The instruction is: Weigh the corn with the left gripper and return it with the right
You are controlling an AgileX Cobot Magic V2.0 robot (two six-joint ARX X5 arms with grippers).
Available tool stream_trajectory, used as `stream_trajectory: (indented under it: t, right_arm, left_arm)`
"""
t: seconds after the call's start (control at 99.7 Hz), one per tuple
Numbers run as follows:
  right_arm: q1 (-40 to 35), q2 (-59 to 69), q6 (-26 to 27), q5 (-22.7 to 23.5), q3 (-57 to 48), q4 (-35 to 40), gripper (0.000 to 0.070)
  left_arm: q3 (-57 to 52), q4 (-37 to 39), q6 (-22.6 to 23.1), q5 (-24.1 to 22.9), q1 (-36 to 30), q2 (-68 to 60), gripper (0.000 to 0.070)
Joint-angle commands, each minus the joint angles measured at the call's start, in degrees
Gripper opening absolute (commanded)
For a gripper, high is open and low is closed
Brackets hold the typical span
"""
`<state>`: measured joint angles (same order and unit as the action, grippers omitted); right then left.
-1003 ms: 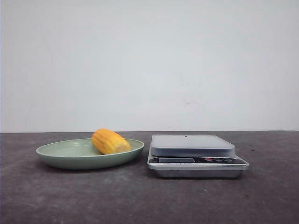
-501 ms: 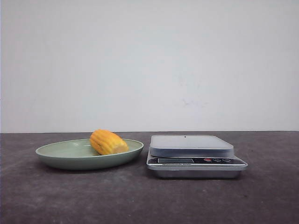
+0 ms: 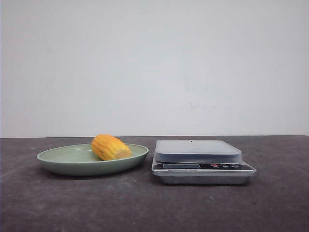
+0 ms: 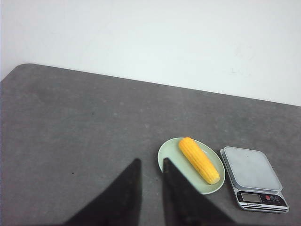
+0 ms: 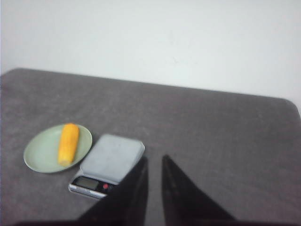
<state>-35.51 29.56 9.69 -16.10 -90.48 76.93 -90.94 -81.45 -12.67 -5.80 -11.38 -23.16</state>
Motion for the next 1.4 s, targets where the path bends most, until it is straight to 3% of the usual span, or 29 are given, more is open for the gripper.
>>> stream_trajectory:
  t: [0.0,0.201,0.832,0.893,0.963,1.083,1.394]
  right_arm:
    - [-0.2,0.2,0.4,0.7,0.0,-0.3,0.001]
    - [-0.2,0.3,2.1,2.6,2.3,-5.1,0.001]
    - [-0.2,0.3,1.9,2.6,2.3,-5.6,0.0011]
    - [-0.3,0.3,1.9,2.6,2.3,-5.6,0.001]
    - [-0.3,0.3,1.9,2.6,2.3,-5.6,0.0011]
    - [-0.3,0.3,1.9,2.6,2.3,-5.8,0.001]
    - [-0.3,0.3,1.9,2.6,2.3,-5.8,0.001]
  left_arm:
    - [-0.6,-1.2,-0.1,0.1,0.0,0.1,0.001]
    - [-0.5,-1.2,-0.4,0.1,0.0,0.1,0.0015]
    - [-0.6,-1.2,-0.3,0.0,0.0,0.1,0.0015]
    - [-0.3,-1.1,0.5,-0.9,0.6,0.1,0.0015]
    - [1.7,0.7,4.8,-2.9,1.8,0.1,0.0016]
    - [11.7,11.8,8.8,-4.9,4.8,2.1,0.0016]
    - [51.0,51.6,7.3,-4.5,10.8,13.2,0.0016]
